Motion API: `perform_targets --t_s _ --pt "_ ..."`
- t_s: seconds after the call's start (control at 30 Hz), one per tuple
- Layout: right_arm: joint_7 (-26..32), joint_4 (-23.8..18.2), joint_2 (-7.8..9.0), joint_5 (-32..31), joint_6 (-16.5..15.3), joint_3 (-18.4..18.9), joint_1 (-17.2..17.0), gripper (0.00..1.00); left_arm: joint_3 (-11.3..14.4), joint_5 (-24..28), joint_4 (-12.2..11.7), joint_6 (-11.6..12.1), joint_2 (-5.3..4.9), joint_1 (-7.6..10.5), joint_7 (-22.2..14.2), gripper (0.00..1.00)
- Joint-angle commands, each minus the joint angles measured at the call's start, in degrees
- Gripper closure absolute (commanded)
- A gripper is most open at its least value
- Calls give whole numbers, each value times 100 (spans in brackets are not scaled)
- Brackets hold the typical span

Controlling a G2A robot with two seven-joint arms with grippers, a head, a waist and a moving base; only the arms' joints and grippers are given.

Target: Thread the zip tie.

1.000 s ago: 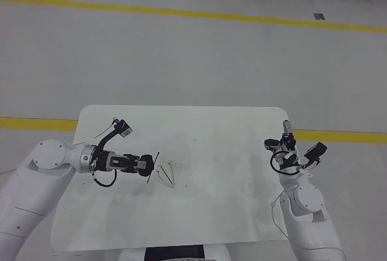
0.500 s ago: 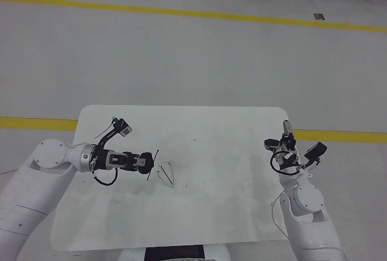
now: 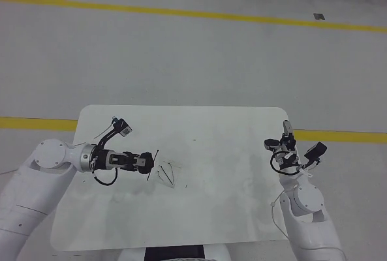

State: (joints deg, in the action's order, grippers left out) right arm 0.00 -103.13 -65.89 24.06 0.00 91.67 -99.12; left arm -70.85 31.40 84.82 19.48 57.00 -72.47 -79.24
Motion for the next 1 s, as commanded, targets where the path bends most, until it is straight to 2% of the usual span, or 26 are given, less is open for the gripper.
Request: perform_targets --t_s 0.0,0.37,0.47,0.6,0.73,0.87,0.97 --pt "0 0 0 0 0 0 0 0 0 0 0 0 0 0 0 100" --pt "0 0 0 0 0 0 0 0 0 0 0 0 0 0 0 100" --pt "203 -53 -10 59 45 -65 75 0 0 0 0 0 0 0 0 100" --pt "904 -238 -1 -154 7 -276 263 0 0 0 0 0 0 0 0 100" --pt "1801 -278 0 -140 214 -633 558 0 0 0 0 0 0 0 0 100" --pt "2678 -178 14 -277 459 -983 849 0 0 0 0 0 0 0 0 100" --pt "3279 -72 22 -444 499 -1266 1008 0 0 0 0 0 0 0 0 100"
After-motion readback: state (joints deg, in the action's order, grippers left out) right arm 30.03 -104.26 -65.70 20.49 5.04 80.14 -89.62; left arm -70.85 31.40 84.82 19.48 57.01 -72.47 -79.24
